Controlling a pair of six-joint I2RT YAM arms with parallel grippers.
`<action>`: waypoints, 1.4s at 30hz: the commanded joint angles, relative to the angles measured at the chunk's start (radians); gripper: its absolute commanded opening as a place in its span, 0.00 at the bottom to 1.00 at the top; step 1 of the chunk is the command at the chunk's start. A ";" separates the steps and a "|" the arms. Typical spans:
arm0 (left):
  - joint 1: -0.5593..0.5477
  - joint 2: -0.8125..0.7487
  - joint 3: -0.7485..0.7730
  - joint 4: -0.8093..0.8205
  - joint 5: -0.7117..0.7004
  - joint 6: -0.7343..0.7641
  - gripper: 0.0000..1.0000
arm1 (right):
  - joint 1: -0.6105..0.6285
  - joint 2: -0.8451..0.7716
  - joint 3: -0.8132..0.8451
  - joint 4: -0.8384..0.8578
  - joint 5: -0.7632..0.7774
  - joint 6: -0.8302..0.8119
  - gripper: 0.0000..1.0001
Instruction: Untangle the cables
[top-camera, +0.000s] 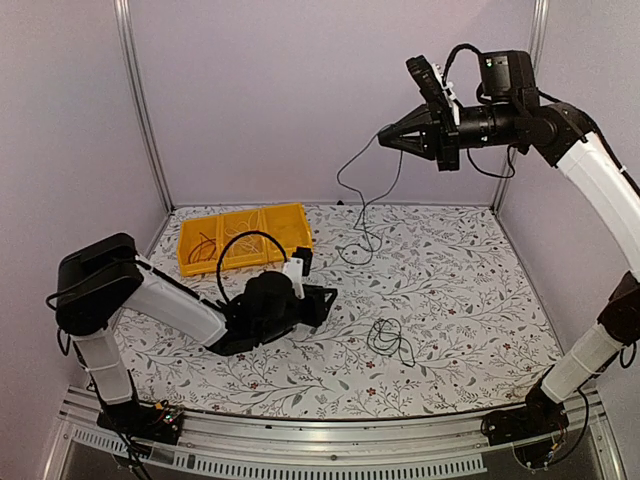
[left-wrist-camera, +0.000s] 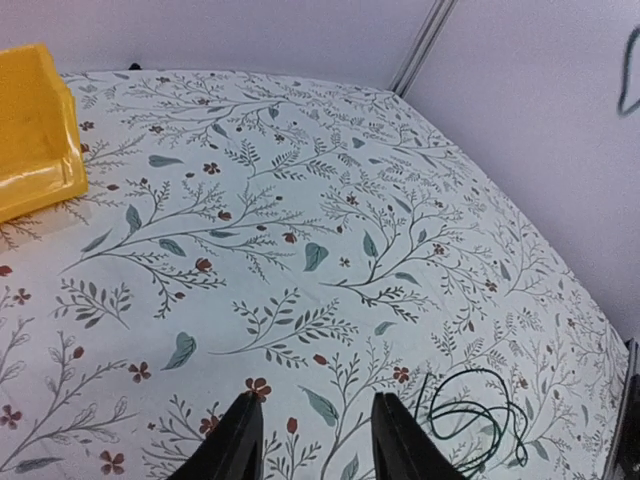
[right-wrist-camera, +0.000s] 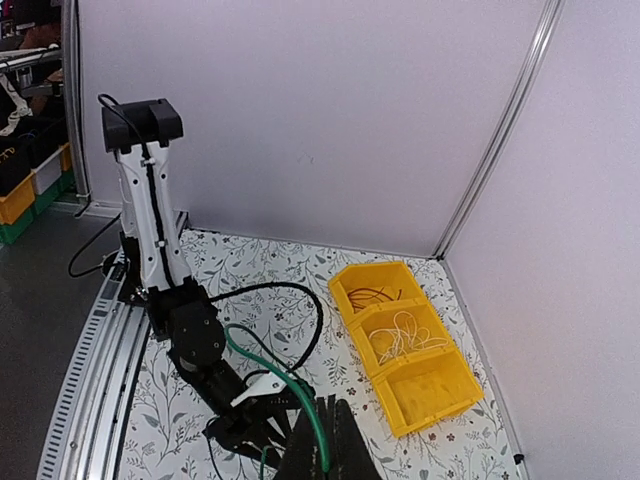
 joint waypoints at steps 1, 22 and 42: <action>0.012 -0.186 -0.059 -0.111 -0.085 0.051 0.41 | -0.002 -0.041 -0.168 0.077 0.044 -0.034 0.00; 0.018 -0.481 0.394 -0.670 0.317 0.622 0.54 | 0.066 0.001 -0.377 0.115 0.059 -0.049 0.00; 0.046 -0.390 0.548 -0.842 0.402 0.619 0.10 | 0.073 0.010 -0.365 0.111 0.071 -0.029 0.00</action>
